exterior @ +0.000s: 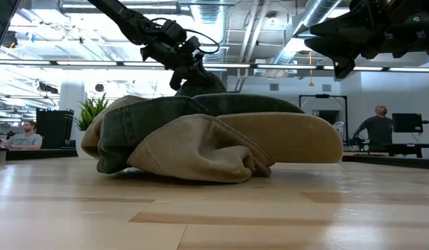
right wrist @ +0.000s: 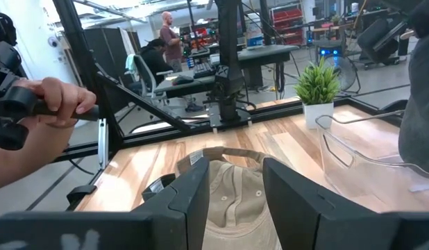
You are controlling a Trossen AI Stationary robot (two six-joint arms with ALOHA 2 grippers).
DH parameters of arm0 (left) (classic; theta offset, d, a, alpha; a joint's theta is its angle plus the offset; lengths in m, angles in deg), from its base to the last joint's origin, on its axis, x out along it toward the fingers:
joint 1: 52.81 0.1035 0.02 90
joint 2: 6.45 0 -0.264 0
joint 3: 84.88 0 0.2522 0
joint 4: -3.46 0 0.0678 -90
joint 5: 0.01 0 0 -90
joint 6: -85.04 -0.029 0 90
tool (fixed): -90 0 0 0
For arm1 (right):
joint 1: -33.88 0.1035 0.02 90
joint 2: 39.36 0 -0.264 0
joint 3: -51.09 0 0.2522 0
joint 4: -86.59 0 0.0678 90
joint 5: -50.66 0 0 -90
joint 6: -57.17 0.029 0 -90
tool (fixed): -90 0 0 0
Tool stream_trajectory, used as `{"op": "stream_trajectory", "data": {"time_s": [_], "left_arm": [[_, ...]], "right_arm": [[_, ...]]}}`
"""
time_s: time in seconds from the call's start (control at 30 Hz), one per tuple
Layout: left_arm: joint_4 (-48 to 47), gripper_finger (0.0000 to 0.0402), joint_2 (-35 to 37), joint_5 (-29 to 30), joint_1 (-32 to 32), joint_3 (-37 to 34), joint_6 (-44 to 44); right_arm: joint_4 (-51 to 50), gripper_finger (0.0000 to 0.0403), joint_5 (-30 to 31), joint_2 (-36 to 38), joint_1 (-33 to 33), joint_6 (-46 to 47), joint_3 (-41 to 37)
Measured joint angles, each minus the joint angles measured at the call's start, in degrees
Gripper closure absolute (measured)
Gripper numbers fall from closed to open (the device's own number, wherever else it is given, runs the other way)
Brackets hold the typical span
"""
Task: Pick & Place hat
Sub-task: Put the black cap into the left transparent bin
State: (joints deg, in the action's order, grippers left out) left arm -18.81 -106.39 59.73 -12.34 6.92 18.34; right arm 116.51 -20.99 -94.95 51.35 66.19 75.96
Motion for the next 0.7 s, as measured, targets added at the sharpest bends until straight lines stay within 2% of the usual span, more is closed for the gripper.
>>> {"op": "stream_trajectory", "data": {"time_s": [0.33,0.7], "left_arm": [[0.00,0.0287,0.00,0.66,0.02,0.00,1.63],[0.00,0.0258,0.00,1.33,0.02,0.00,5.26]], "right_arm": [[-0.02,0.0278,0.00,0.00,0.00,-0.01,0.00],[-0.14,0.0278,-0.02,0.00,0.00,-0.01,-0.01]]}}
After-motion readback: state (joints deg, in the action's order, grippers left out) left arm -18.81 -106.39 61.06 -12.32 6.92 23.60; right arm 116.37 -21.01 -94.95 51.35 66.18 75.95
